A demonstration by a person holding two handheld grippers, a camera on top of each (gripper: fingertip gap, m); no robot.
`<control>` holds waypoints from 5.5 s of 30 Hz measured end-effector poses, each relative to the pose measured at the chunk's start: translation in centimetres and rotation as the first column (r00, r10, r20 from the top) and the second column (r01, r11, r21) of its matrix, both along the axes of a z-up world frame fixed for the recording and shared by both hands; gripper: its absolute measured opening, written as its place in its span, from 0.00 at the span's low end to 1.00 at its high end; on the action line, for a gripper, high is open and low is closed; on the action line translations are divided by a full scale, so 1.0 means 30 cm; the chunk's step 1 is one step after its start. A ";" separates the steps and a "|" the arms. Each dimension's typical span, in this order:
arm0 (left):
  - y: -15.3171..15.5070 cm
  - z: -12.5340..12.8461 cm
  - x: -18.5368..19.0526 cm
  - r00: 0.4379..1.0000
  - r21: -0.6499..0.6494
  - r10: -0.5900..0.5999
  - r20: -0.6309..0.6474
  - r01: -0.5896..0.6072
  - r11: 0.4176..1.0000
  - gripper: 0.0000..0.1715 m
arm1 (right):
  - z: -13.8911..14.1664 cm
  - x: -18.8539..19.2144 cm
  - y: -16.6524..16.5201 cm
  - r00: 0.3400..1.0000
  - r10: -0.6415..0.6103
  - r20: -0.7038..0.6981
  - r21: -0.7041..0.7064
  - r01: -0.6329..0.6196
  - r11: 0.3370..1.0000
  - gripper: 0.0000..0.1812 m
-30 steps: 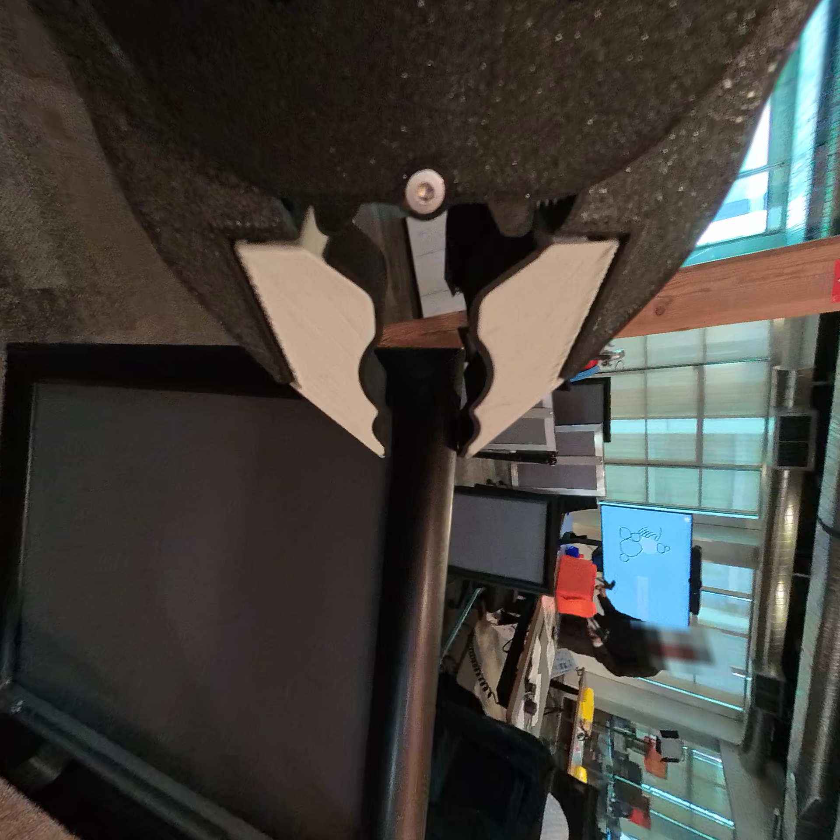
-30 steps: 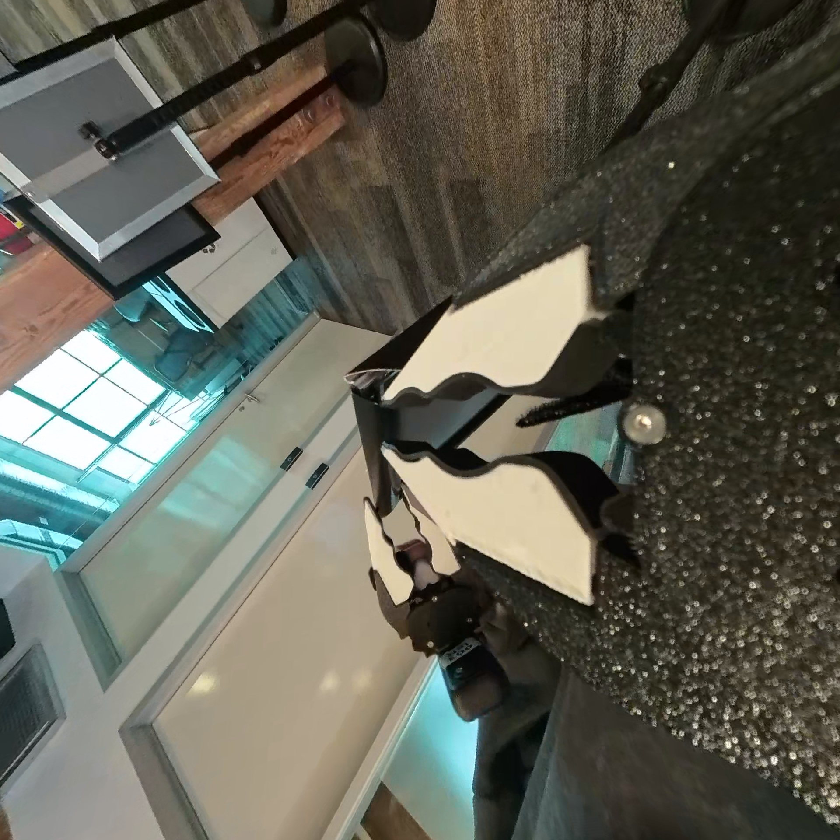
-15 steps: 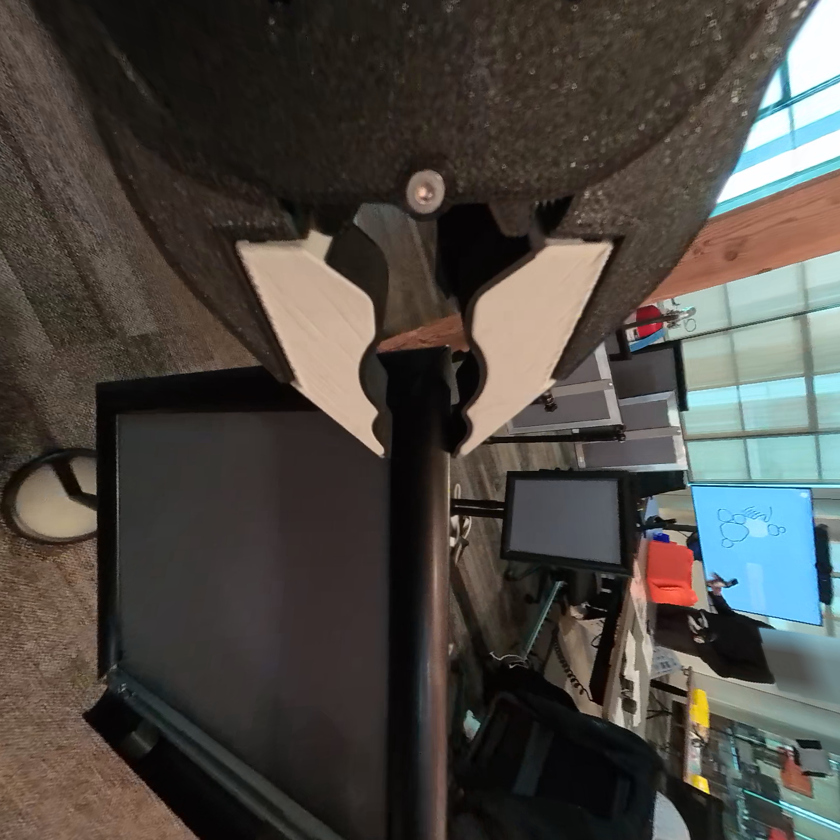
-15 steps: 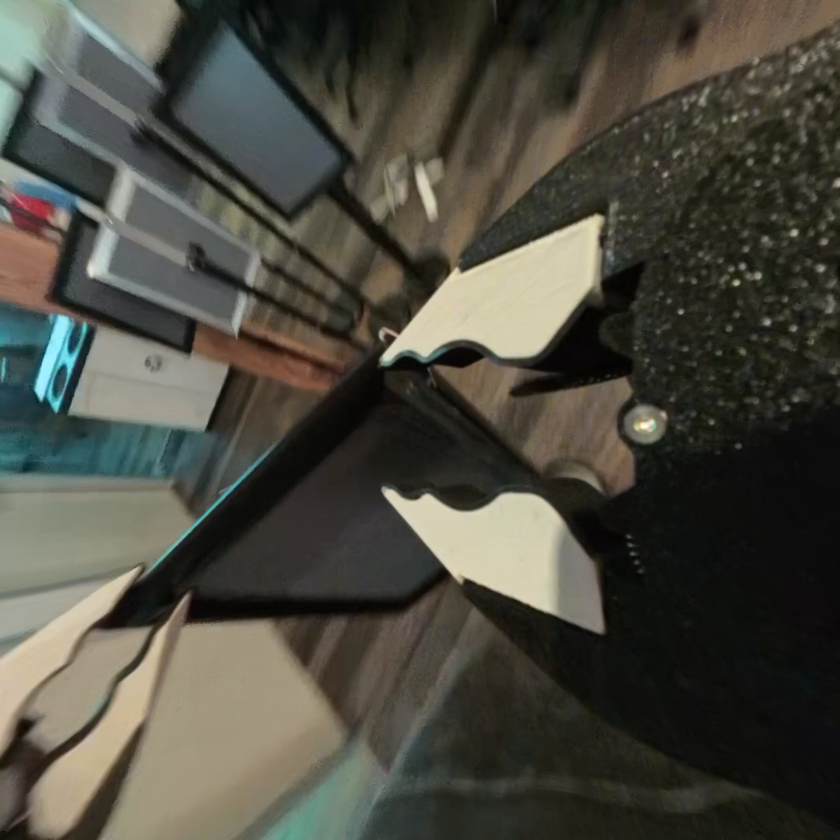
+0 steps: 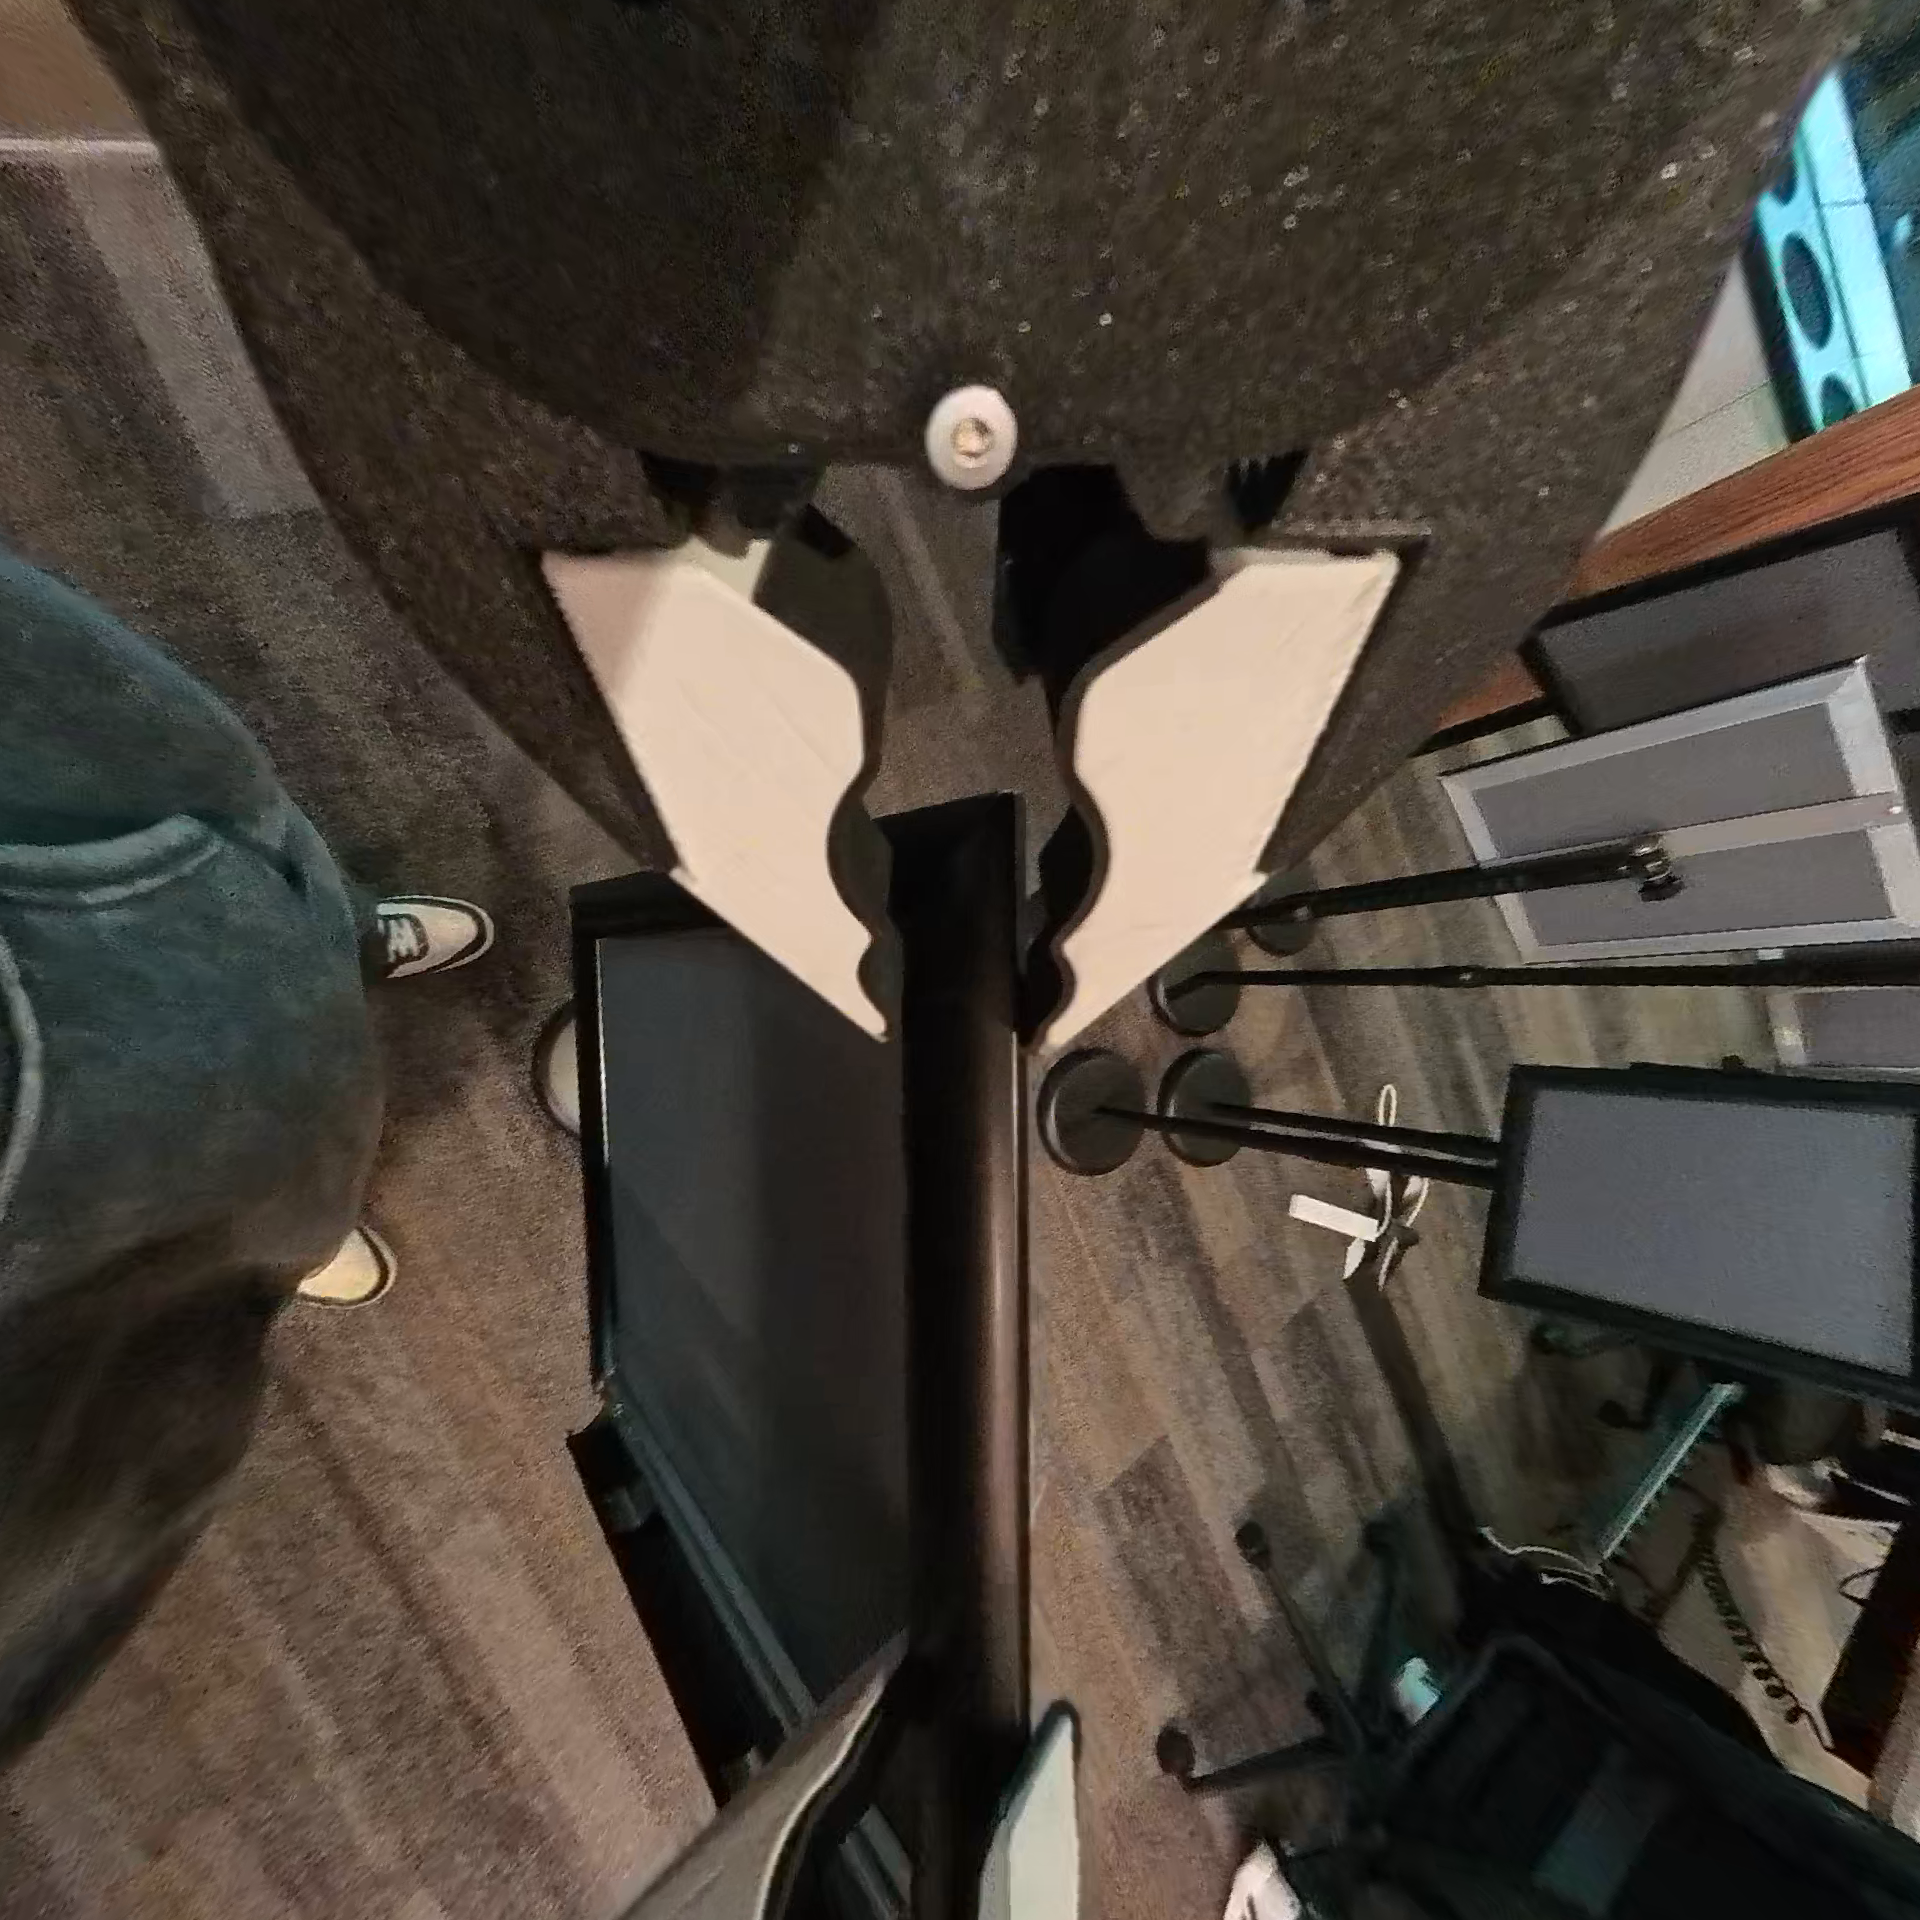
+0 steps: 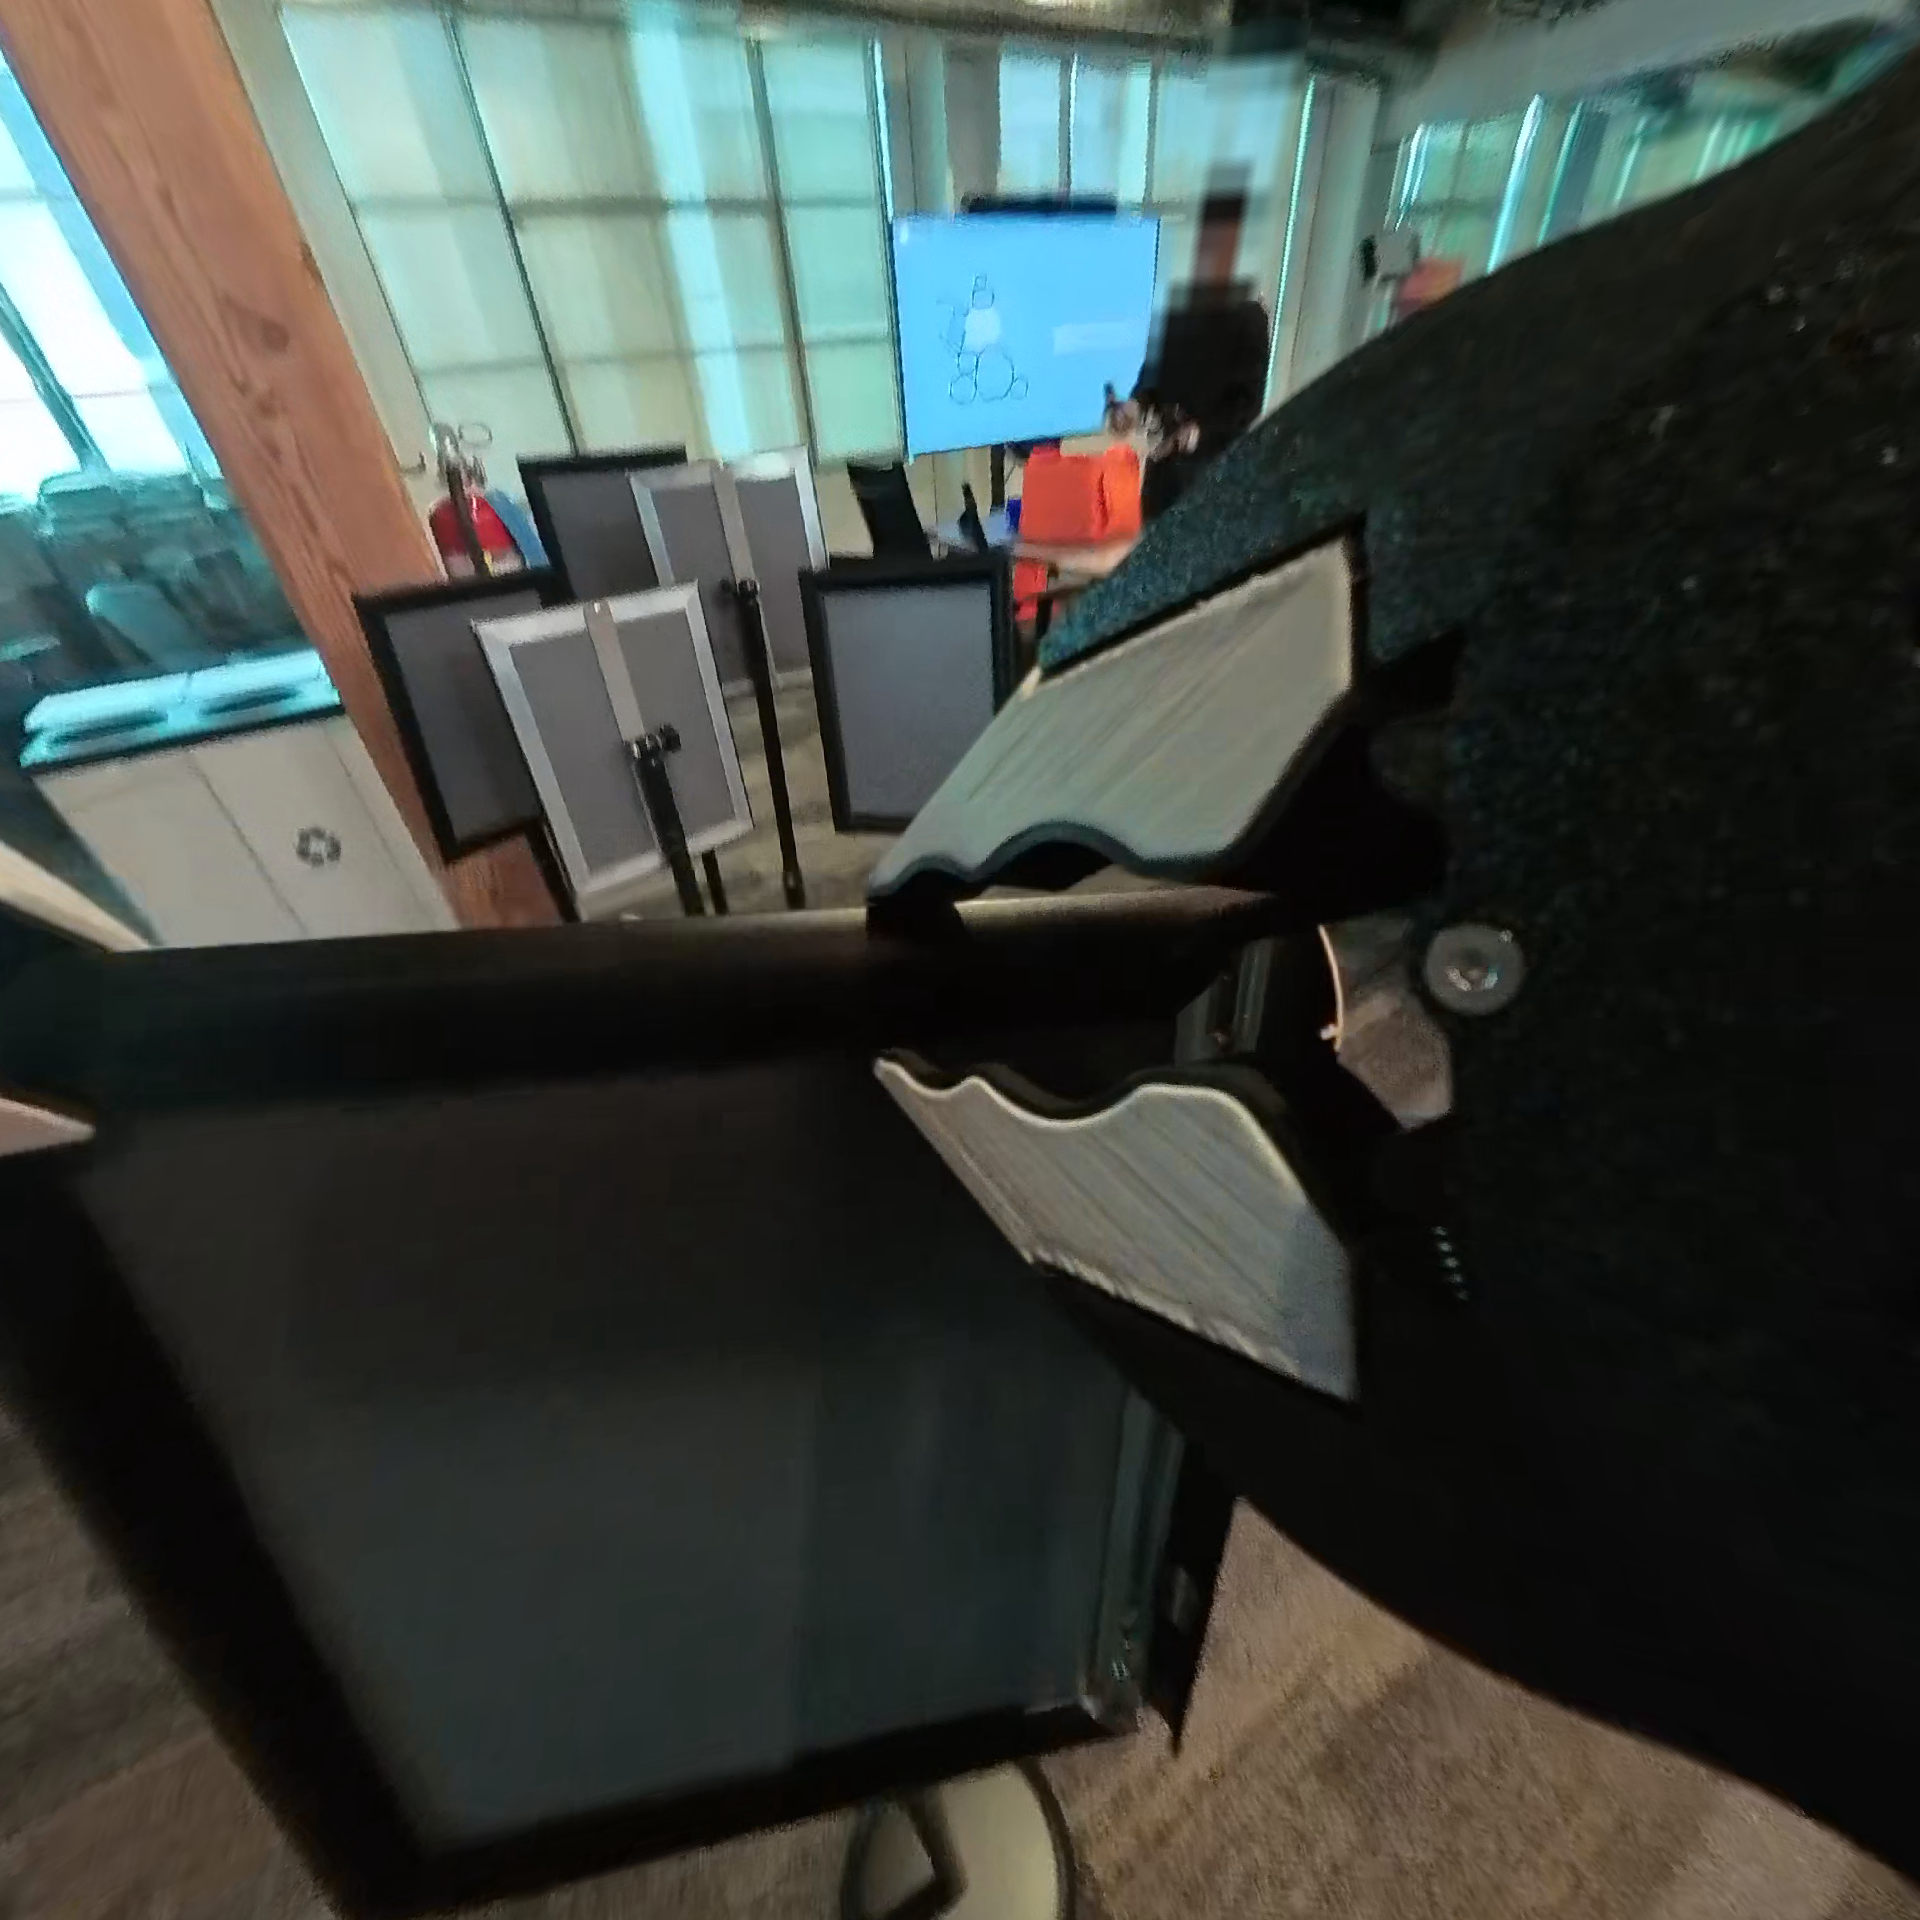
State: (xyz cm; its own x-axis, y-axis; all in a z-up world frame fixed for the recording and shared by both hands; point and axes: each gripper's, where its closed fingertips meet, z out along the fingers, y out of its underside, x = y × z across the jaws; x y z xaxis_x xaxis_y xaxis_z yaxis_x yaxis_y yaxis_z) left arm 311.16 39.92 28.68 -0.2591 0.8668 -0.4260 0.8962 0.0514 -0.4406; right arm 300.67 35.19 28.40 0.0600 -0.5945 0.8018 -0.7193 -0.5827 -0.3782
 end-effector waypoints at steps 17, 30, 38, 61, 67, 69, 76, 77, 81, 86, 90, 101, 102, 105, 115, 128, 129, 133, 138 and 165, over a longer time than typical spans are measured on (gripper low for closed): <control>-0.012 0.037 0.019 0.937 -0.103 0.213 -0.276 -0.249 0.963 0.20 | 0.016 -0.018 0.002 1.000 0.016 -0.014 0.614 -0.004 0.789 0.09; -0.090 -0.002 -0.009 0.849 -0.045 0.318 -0.423 -0.370 0.928 0.25 | 0.023 -0.236 0.013 0.476 -0.673 0.566 0.784 -0.058 0.618 0.27; -0.036 0.095 0.015 0.438 0.134 0.329 -0.837 -0.419 0.898 0.38 | 0.074 -0.211 -0.003 0.425 -0.655 0.624 0.733 -0.030 0.679 0.23; -0.019 -0.232 0.016 0.464 0.378 0.419 -0.781 -0.183 0.907 0.15 | -0.015 -0.177 0.013 0.412 -0.800 0.437 0.874 0.015 0.485 0.28; 0.015 -0.235 -0.024 0.547 0.327 0.322 -0.772 -0.092 0.941 0.04 | -0.027 -0.179 -0.028 0.370 -0.820 0.437 0.863 0.087 0.498 0.29; 0.024 -0.236 -0.033 0.563 0.344 0.316 -0.764 -0.059 0.937 0.04 | -0.027 -0.188 -0.037 0.340 -0.820 0.461 0.856 0.073 0.512 0.25; 0.022 -0.233 -0.028 0.561 0.363 0.312 -0.767 -0.021 0.932 0.04 | 0.015 -0.188 -0.029 0.253 -0.826 0.503 0.833 -0.395 0.387 0.24; 0.025 -0.231 -0.030 0.559 0.363 0.310 -0.769 -0.016 0.932 0.04 | 0.017 -0.191 -0.027 0.261 -0.823 0.505 0.829 -0.413 0.377 0.25; 0.023 -0.225 -0.043 0.532 0.364 0.306 -0.790 0.005 0.931 0.04 | 0.015 -0.200 -0.032 0.263 -0.828 0.496 0.836 -0.403 0.373 0.25; 0.053 -0.225 -0.042 0.520 0.439 0.358 -0.776 0.036 0.898 0.05 | 0.016 -0.186 0.000 0.279 -0.848 0.450 0.863 -0.380 0.333 0.27; 0.097 -0.228 -0.051 0.575 0.435 0.312 -0.756 0.086 0.896 0.06 | 0.016 -0.202 0.061 0.235 -0.850 0.472 0.850 -0.375 0.369 0.29; 0.073 -0.248 -0.066 0.688 0.331 0.144 -0.711 0.147 0.932 0.04 | 0.059 -0.159 0.125 0.190 -0.833 0.520 0.769 -0.527 0.361 0.21; 0.073 -0.247 -0.072 0.697 0.325 0.130 -0.706 0.156 0.933 0.04 | 0.046 -0.159 0.106 0.195 -0.839 0.508 0.795 -0.481 0.369 0.18; 0.058 -0.246 -0.073 0.685 0.332 0.149 -0.713 0.143 0.932 0.04 | 0.069 -0.170 0.103 0.213 -0.807 0.551 0.819 -0.322 0.474 0.24; 0.056 -0.252 -0.057 0.643 0.324 0.191 -0.742 0.094 0.941 0.04 | -0.012 -0.202 0.019 0.207 -0.852 0.481 0.837 0.182 0.517 0.34; 0.043 -0.265 -0.028 0.688 0.318 0.180 -0.703 0.078 0.945 0.03 | 0.039 -0.212 0.006 0.299 -0.756 0.582 0.773 -0.492 0.400 0.18; 0.040 -0.265 -0.023 0.688 0.320 0.184 -0.702 0.074 0.944 0.03 | 0.038 -0.212 0.005 0.325 -0.745 0.582 0.771 -0.511 0.379 0.16; 0.037 -0.271 -0.021 0.691 0.321 0.199 -0.695 0.051 0.946 0.03 | 0.038 -0.208 -0.007 0.391 -0.721 0.572 0.776 -0.544 0.320 0.12; 0.027 -0.277 -0.017 0.705 0.310 0.216 -0.676 0.006 0.951 0.03 | 0.049 -0.213 0.001 0.470 -0.727 0.501 0.770 -0.625 0.126 0.14; -0.016 0.006 0.003 0.996 -0.503 -0.072 0.046 0.085 0.860 0.15 | 0.046 -0.187 -0.016 0.581 -0.712 0.394 0.810 -0.586 -0.030 0.20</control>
State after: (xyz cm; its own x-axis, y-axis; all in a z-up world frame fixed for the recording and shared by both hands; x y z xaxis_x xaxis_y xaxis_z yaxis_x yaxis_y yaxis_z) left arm 311.24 39.44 28.86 -0.1826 0.5486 -0.8159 0.8989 -0.2430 -0.3645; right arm 295.05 34.71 29.77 -0.0697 -0.5872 -0.8064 0.1372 0.7951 -0.5908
